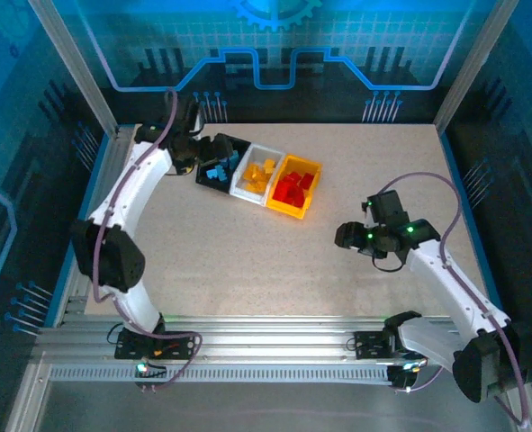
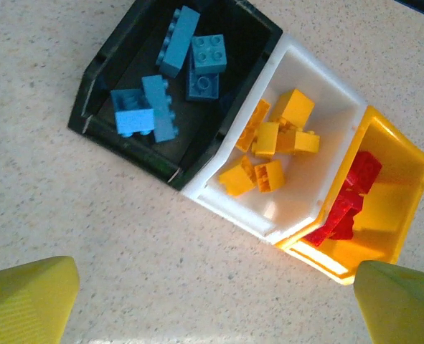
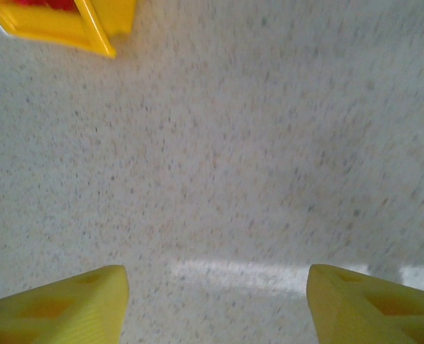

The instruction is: Sort the legos into containers by color

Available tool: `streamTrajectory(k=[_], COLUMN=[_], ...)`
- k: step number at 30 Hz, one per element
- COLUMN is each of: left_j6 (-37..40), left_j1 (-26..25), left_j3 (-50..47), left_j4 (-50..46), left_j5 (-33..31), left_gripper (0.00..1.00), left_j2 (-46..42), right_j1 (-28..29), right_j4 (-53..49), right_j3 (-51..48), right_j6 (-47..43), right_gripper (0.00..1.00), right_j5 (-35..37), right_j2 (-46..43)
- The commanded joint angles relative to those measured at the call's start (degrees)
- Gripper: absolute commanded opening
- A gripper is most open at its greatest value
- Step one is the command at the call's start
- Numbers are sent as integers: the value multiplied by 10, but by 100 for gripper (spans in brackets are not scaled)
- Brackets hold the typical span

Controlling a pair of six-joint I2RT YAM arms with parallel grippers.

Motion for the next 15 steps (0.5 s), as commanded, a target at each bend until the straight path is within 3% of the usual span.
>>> streamTrajectory(k=[1,5,9,15], left_j6=[6,-11,-23,25], left_j1=[2,6,9,9], left_j3=[-56,-112,-187,-415], left_j4=[-2,12,57,299], left_j5=[-43,-80,-115,-100], left_gripper=[99,99,99,99], left_j2=[-66,-117,-167,-282], right_j1=[-20,-32,-38,-109], right_j4=[63,127,240,365], right_j3=[15,24,-20,-75], right_j6=[-86,-188,-277,-274], right_gripper=[70,80,96,99], right_j5=[32,79,141,117], right_j2=[-28,-41,-54,2])
